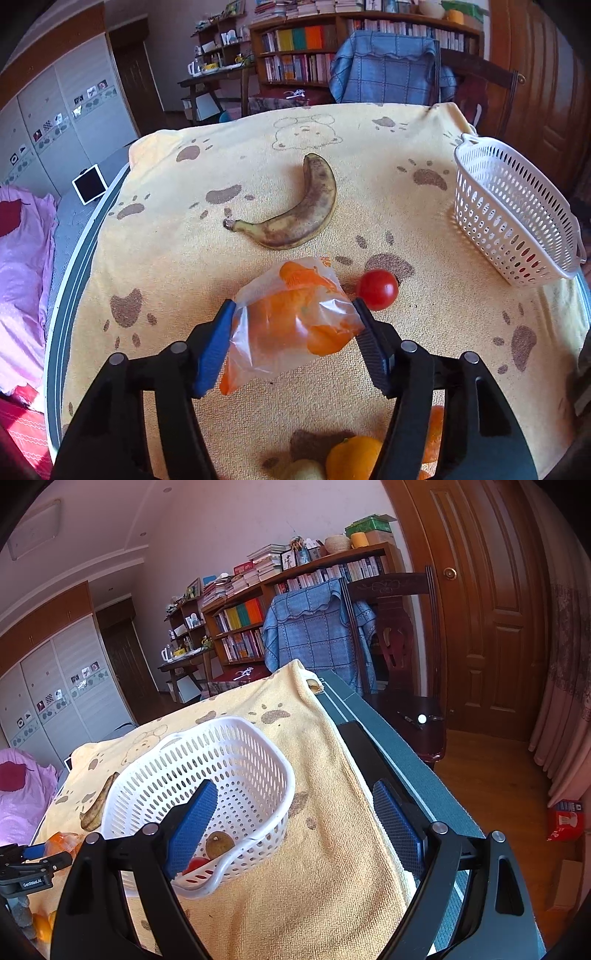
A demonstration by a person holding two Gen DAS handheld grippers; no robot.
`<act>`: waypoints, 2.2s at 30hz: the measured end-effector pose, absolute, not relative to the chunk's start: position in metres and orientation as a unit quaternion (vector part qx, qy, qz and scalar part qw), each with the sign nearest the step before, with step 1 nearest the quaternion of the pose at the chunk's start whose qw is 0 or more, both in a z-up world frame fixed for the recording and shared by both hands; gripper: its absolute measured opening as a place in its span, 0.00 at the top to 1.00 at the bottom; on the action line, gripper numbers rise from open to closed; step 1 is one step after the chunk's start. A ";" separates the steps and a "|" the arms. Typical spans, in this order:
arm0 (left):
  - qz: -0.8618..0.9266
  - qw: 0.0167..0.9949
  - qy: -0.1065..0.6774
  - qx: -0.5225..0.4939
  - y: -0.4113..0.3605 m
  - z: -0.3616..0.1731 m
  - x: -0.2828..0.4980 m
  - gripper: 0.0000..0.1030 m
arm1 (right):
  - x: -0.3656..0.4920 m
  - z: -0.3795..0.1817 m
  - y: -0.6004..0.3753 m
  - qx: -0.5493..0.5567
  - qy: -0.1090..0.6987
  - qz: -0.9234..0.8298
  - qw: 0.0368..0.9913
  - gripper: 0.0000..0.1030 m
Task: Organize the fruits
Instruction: 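Lift the plastic bag with the left gripper while the right gripper withdraws from the basket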
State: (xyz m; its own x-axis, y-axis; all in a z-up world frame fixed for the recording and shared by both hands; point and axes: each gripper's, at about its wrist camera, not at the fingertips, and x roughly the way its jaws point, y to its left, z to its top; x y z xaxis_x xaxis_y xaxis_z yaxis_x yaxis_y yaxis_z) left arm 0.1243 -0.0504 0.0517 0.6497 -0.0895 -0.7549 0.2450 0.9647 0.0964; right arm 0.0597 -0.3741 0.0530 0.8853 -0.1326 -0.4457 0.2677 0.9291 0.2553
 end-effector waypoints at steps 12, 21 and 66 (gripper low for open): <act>-0.091 0.923 0.372 0.030 -0.009 0.080 0.106 0.40 | 0.053 0.056 -0.360 0.107 0.182 -0.140 0.967 0.15; -0.074 0.934 0.347 -0.032 0.044 0.092 0.099 0.52 | 0.050 0.079 -0.340 0.054 0.161 -0.171 0.971 0.15; -0.168 0.862 0.471 0.085 -0.023 0.024 0.122 0.31 | 0.026 0.081 -0.261 0.068 0.199 -0.049 0.976 0.11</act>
State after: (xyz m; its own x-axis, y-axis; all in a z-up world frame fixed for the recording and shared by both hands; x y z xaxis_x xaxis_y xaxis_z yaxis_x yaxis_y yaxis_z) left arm 0.1219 -0.0234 0.0238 0.4996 -0.2101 -0.8404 0.3696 0.9291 -0.0125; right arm 0.0258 -0.2614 0.0811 0.9159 -0.0688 -0.3954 0.1226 0.9861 0.1124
